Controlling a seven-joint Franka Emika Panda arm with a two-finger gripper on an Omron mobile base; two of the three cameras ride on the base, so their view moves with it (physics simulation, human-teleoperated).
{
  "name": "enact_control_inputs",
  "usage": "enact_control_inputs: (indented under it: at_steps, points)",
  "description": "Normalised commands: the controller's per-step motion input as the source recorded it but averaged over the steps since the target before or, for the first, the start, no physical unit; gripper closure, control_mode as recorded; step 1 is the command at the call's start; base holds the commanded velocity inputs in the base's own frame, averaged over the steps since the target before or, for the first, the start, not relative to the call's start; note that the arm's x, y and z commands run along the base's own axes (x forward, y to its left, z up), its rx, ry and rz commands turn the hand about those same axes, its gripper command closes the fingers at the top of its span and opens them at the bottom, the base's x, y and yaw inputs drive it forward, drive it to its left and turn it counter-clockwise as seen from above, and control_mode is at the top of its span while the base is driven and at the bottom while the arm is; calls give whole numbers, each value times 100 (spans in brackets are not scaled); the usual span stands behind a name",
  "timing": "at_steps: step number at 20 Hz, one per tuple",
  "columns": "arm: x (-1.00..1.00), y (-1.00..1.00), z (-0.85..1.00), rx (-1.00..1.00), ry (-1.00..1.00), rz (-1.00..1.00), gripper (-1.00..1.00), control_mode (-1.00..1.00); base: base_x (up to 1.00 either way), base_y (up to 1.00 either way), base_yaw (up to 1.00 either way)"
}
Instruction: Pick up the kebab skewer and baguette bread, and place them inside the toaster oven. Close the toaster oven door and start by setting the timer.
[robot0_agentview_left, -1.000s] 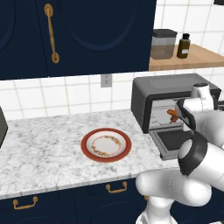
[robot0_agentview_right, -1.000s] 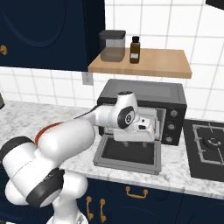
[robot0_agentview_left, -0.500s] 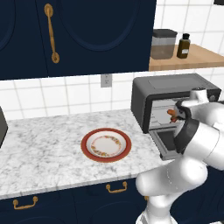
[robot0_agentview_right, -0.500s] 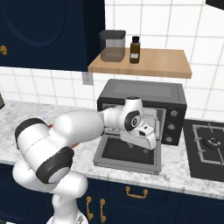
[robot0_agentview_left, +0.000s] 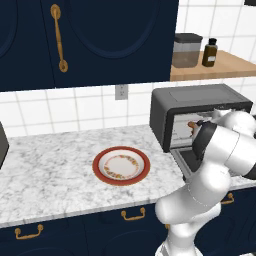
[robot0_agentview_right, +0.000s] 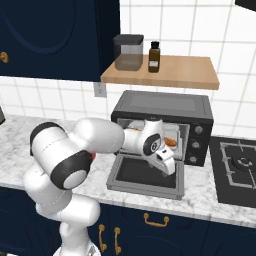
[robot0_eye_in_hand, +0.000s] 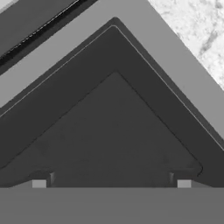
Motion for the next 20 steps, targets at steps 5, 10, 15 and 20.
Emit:
enact_control_inputs:
  at_steps: [5,10,15,20]
  points:
    - [44,0,-7,0,-14,-20,-100,-100,0,0,0]
    - [45,0,0,0,-10,-24,-100,-100,0,0,0]
    - [40,0,-2,0,-5,-25,-100,-100,0,0,0]
    - [27,0,0,0,0,-22,-100,-100,0,0,0]
